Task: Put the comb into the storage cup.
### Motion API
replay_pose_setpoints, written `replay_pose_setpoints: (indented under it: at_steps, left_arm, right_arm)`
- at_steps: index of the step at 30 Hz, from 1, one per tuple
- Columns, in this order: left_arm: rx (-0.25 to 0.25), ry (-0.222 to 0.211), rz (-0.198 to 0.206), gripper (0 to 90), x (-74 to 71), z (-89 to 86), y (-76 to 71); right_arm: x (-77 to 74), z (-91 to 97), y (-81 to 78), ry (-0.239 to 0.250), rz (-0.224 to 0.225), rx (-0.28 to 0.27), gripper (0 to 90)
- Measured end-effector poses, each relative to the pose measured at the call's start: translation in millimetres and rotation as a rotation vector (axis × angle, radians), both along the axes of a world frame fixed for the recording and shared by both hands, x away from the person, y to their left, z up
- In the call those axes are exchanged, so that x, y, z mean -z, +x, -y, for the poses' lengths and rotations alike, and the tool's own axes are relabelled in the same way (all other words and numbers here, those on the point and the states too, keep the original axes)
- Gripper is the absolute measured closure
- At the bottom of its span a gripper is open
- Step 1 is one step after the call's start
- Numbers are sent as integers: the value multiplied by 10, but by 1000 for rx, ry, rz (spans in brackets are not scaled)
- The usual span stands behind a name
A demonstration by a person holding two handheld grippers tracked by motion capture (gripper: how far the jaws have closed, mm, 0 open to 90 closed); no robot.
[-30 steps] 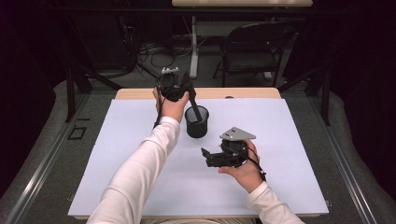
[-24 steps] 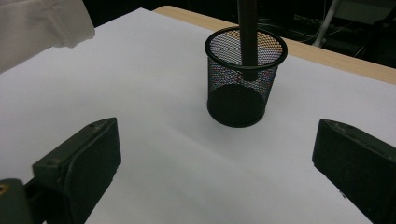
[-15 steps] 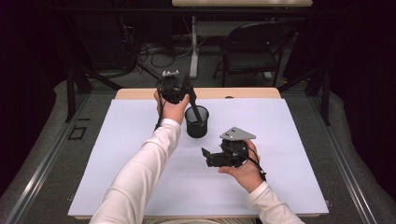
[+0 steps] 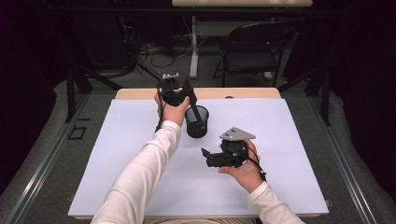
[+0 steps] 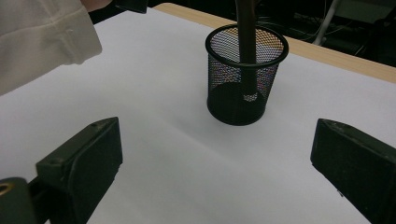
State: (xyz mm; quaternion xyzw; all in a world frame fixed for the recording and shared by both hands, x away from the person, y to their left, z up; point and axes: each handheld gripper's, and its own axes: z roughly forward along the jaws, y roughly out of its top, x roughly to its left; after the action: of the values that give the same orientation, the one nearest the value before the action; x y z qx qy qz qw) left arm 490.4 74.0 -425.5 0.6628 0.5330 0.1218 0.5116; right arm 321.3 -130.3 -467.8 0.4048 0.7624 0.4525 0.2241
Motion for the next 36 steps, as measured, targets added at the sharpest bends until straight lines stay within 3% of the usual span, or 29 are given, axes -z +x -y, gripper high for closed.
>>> replay_pose_setpoints:
  at_steps: [18, 36]
  left_arm:
    - [-3, -21, -40, 860, 166, -1, 14]
    - [-46, -107, -68, 859, 285, -162, 43]
  right_arm:
    - [13, -1, 0, -9, -6, -2, 26]
    - [17, -11, -1, -10, -5, -1, 28]
